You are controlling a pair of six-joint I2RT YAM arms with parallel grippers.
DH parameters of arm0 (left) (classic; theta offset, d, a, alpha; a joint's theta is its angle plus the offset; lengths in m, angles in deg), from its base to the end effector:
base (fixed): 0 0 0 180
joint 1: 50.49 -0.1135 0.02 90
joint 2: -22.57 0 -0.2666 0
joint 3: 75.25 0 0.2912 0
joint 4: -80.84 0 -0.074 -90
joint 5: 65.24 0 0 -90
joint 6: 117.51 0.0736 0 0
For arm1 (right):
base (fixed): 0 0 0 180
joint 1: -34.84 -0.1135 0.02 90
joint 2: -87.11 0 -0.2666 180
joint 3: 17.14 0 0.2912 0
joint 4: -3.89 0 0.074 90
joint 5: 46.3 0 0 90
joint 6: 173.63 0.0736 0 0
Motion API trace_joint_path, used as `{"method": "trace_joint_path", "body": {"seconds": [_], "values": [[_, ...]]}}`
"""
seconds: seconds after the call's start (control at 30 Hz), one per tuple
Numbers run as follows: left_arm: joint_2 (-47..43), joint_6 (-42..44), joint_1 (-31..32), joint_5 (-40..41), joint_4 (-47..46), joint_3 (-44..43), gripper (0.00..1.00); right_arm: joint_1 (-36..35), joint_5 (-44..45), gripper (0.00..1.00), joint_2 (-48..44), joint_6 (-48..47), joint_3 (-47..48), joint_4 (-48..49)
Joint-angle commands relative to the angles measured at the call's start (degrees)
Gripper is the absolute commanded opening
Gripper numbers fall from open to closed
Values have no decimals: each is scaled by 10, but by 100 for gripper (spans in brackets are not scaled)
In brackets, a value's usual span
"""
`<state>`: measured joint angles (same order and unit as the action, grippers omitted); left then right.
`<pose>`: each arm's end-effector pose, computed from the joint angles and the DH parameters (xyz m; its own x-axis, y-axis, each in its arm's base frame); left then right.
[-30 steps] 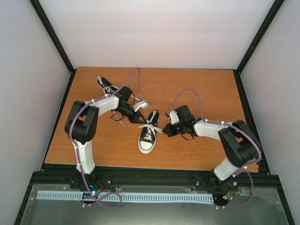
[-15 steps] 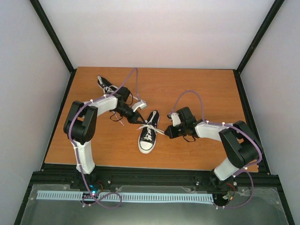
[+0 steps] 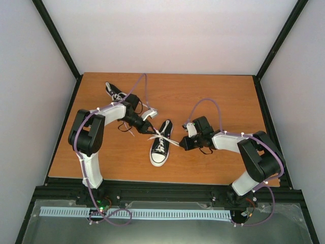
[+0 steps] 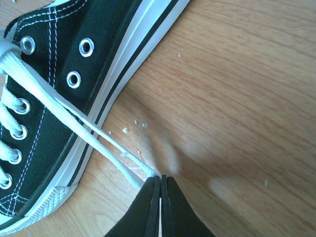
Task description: Tie the shoes
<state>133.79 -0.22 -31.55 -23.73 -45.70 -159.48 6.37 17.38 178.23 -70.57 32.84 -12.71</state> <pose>0.3570 -0.1808 0.1088 -0.6764 0.5534 -0.4860 0.7233 0.3745 -0.5802 0.2651 0.1809 0.0701 -0.8677 -0.2401 -0.4352 -0.4509 0.7487 0.4859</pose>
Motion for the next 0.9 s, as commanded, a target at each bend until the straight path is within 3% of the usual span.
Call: {"method": "trace_joint_path", "body": {"seconds": [0.0,0.23,0.4,0.5,0.57,0.77,0.87], "values": [[-8,-5,-12,-1,2,3,1,10,12,3,6,-7,-10,-20],[-8,4,-13,-22,10,2,1,10,-15,3,13,-15,2,-16],[-13,17,-13,-50,22,2,1,10,-38,24,-46,-36,18,-20],[-11,15,-13,-60,23,2,2,2,-26,40,-85,-48,38,-31],[-10,16,-13,-64,26,1,2,-26,3,45,-93,-66,58,-39],[-10,18,-13,-70,32,0,5,-132,92,46,-79,-102,95,31],[-10,13,-13,-54,30,-4,20,-133,125,46,-45,-92,125,18]]}}
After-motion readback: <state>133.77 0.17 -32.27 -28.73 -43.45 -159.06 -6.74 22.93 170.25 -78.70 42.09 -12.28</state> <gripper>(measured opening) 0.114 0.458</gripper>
